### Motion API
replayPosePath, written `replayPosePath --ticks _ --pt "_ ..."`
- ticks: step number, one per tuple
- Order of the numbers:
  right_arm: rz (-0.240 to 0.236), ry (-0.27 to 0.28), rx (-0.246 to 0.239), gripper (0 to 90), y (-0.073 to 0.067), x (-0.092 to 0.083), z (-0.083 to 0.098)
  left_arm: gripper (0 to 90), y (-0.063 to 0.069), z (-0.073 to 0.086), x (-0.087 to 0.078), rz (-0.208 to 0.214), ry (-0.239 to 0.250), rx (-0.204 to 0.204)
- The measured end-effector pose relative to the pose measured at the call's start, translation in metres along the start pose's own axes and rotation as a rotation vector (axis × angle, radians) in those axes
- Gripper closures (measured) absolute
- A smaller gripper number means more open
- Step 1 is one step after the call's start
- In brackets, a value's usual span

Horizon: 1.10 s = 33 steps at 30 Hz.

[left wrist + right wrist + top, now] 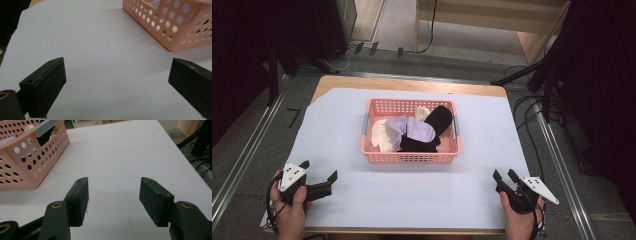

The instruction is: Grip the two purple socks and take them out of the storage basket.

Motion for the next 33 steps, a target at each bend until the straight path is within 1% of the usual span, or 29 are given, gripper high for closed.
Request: replayPosePath --ticks 2,4,5,7,11,12,13,15,17,20,21,22,23,24,25,27,28,29,30,31,33 --pt "-0.006 -0.013 -0.018 43.8 -0.001 0.001 0.000 6.6 0.000 0.000 0.000 -0.003 -0.005 -0.002" --pt "-0.026 -0.037 0.012 43.9 -0.005 0.000 0.000 6.9 0.001 0.000 0.001 -0.010 -0.005 0.002" --pt "-0.031 -0.050 0.019 43.9 -0.007 0.000 0.000 6.9 0.001 0.000 0.001 -0.011 -0.008 0.006" --pt "-0.030 -0.052 -0.001 43.9 -0.012 -0.001 -0.003 6.8 0.001 0.000 0.000 -0.021 -0.008 0.009" --pt "-0.014 -0.075 -0.016 42.7 -0.024 -0.001 -0.011 6.5 0.001 0.000 0.000 -0.035 -0.006 0.002" --pt "-0.017 -0.081 -0.024 42.7 -0.027 0.001 -0.014 2.9 0.001 0.000 0.000 -0.038 -0.010 0.003" --pt "-0.017 -0.090 -0.017 42.7 -0.030 0.002 -0.016 0.0 0.001 0.000 0.000 -0.039 -0.008 -0.002" --pt "-0.019 -0.105 -0.015 42.4 -0.038 0.005 -0.019 0.0 0.000 0.000 0.000 -0.039 -0.010 -0.002" --pt "-0.022 -0.122 -0.029 41.9 -0.046 0.010 -0.023 0.0 -0.001 0.000 0.000 -0.031 -0.007 -0.016" --pt "-0.026 -0.150 -0.048 41.3 -0.061 0.017 -0.030 0.0 -0.001 0.000 0.000 -0.029 -0.012 -0.016" --pt "-0.018 -0.164 -0.044 41.3 -0.066 0.019 -0.032 0.0 -0.001 0.000 0.000 -0.029 -0.014 -0.014" --pt "-0.016 -0.171 -0.050 41.0 -0.071 0.021 -0.034 0.0 -0.001 0.000 0.001 -0.028 -0.012 -0.015" --pt "-0.022 -0.174 -0.060 41.0 -0.075 0.024 -0.037 0.0 -0.001 0.000 0.001 -0.027 -0.010 -0.016" --pt "-0.020 -0.191 -0.064 41.0 -0.084 0.029 -0.041 0.0 -0.001 0.000 0.001 -0.027 -0.012 -0.016" --pt "-0.020 -0.191 -0.064 41.0 -0.084 0.029 -0.041 0.0 -0.001 0.000 0.001 -0.026 -0.012 -0.016" --pt "-0.022 -0.198 -0.075 41.0 -0.092 0.033 -0.045 0.0 -0.001 0.000 0.001 -0.025 -0.015 -0.017" --pt "-0.021 -0.198 -0.076 41.0 -0.099 0.036 -0.048 0.0 -0.001 0.000 0.001 -0.024 -0.016 -0.018" --pt "-0.021 -0.198 -0.076 41.0 -0.099 0.036 -0.048 0.0 -0.001 0.000 0.001 -0.026 -0.016 -0.017" --pt "-0.026 -0.196 -0.081 41.1 -0.106 0.039 -0.052 0.0 -0.001 0.000 0.001 -0.025 -0.016 -0.017" --pt "-0.026 -0.196 -0.081 41.1 -0.106 0.039 -0.052 0.0 -0.001 0.000 0.002 -0.023 -0.016 -0.016" --pt "-0.030 -0.194 -0.080 41.5 -0.112 0.042 -0.056 0.0 -0.001 0.000 0.002 -0.020 -0.020 -0.012"
Point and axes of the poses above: each handheld gripper's, and its own axes: x roughly forward along the jaws, z roughly out of its underside, y roughly to its right, the point moved 3 cm from there along x, roughly forward along the jaws, and after that the axes turned 14 degrees about x, right-handed, at the moved point
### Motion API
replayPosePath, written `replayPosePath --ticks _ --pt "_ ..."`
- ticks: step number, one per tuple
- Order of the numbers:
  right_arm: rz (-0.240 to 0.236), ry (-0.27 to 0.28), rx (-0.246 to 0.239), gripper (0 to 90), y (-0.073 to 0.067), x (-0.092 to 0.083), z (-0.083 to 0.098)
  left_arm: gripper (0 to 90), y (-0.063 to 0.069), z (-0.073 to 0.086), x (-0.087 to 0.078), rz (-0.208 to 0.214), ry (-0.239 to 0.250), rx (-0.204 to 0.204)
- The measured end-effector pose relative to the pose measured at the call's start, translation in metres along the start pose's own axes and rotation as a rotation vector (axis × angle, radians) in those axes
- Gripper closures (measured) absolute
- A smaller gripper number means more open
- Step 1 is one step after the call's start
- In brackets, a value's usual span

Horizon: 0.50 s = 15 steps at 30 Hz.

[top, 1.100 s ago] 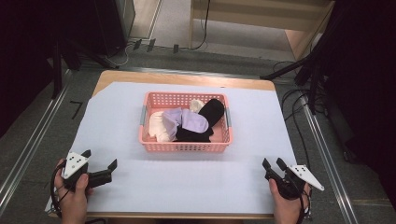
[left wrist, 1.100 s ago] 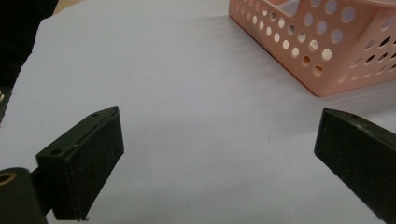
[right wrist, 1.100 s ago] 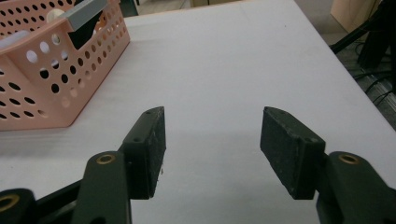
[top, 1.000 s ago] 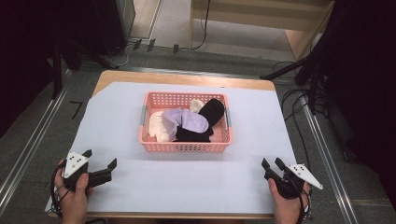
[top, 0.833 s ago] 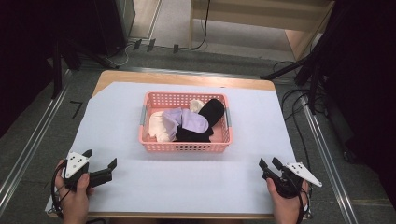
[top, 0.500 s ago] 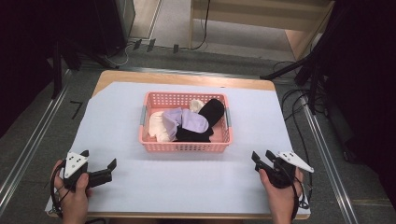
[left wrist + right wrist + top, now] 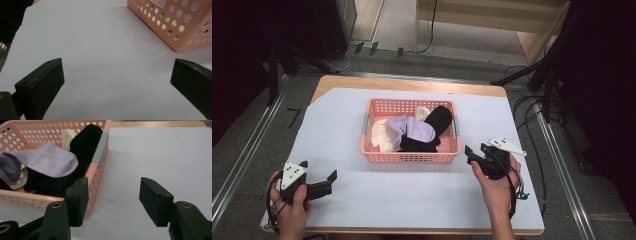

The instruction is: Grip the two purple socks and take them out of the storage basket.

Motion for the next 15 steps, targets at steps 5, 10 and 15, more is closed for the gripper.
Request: replayPosePath --ticks 5,10,15 --pt "-0.006 -0.014 -0.012 42.9 -0.016 0.006 -0.008 0.0 0.000 0.000 0.000 -0.001 -0.003 0.001" --pt "-0.029 -0.040 -0.041 43.1 -0.036 0.016 -0.012 0.0 0.000 0.000 0.000 -0.002 -0.003 0.005" --pt "-0.039 -0.067 -0.067 43.1 -0.055 0.029 -0.013 0.0 0.000 0.000 0.000 0.000 -0.009 0.006"
Point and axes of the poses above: each handheld gripper's, and its own axes: x roughly forward along the jaws, z roughly out of its underside, y roughly to its right, the point moved 3 cm from there along x, roughly forward along the jaws, and after that the axes turned 14 degrees about x, right-handed, at the moved point
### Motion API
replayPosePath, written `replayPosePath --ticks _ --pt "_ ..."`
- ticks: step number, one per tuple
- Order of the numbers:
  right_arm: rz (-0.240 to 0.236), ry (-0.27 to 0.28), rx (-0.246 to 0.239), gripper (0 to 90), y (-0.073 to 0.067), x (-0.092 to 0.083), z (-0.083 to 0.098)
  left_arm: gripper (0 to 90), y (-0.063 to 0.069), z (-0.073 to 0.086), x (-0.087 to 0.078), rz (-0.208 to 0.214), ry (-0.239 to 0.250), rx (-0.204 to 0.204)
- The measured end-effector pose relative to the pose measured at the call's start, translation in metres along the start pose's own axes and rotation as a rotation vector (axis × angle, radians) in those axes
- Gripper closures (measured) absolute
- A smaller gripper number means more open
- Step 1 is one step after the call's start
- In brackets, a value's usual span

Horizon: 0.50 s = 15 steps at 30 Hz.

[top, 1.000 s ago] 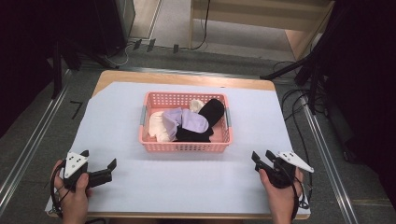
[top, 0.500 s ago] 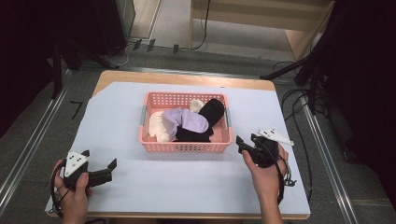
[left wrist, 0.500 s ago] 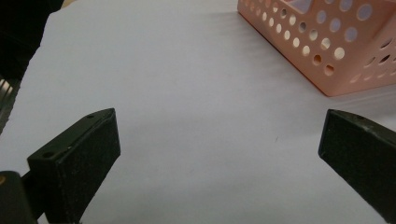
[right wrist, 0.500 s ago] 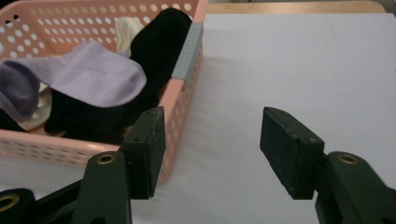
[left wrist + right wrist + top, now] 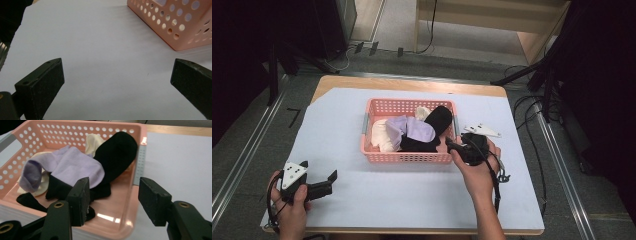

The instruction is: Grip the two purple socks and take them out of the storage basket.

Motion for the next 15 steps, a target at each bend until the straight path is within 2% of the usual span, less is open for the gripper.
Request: replayPosePath --ticks 1,15 --pt "0.000 -0.011 -0.010 43.2 -0.006 0.006 -0.001 0.0 0.000 0.000 0.000 -0.001 0.000 -0.001" --pt "-0.011 -0.070 -0.068 41.8 -0.045 0.044 -0.005 0.0 0.000 0.000 0.001 0.003 -0.003 0.004"
Point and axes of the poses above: each handheld gripper's, and its own axes: x roughly forward along the jaws, z roughly out of its underside, y roughly to its right, the point moved 3 cm from there along x, roughly forward along the jaws, and after that the axes turned 14 degrees about x, right-handed, at the moved point
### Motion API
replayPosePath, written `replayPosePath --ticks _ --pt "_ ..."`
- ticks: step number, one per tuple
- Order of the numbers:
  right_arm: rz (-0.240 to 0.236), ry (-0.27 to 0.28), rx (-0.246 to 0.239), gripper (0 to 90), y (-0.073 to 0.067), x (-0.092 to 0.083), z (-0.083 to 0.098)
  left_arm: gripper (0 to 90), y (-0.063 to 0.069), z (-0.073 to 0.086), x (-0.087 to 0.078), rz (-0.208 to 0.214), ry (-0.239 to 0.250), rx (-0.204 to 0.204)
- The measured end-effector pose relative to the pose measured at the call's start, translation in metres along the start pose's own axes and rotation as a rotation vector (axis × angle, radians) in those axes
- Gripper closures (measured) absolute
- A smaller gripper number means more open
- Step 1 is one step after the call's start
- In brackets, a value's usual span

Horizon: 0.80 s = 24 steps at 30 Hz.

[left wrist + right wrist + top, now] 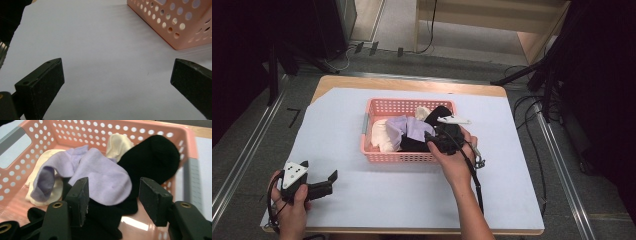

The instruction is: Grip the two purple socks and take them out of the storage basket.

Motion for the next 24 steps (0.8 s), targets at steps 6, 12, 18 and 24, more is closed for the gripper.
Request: replayPosePath --ticks 6,12,18,24 --pt "-0.045 -0.034 0.045 43.4 -0.012 0.017 -0.003 0.0 0.000 0.000 0.000 0.000 -0.001 -0.002" --pt "-0.029 -0.082 0.042 43.6 -0.026 0.037 -0.008 0.0 0.000 0.000 0.001 0.001 -0.005 0.000" --pt "-0.009 -0.107 0.029 43.5 -0.037 0.049 -0.013 0.0 0.000 0.000 0.001 0.002 -0.006 0.000" --pt "0.058 -0.153 0.033 35.6 -0.041 0.069 -0.012 0.0 0.000 0.000 0.001 0.003 -0.007 -0.001"
Point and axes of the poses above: each handheld gripper's, and its own axes: x roughly forward along the jaws, z roughly out of its underside, y roughly to its right, the point moved 3 cm from there along x, roughly forward along the jaws, and after that the axes turned 14 degrees about x, right-handed, at the moved point
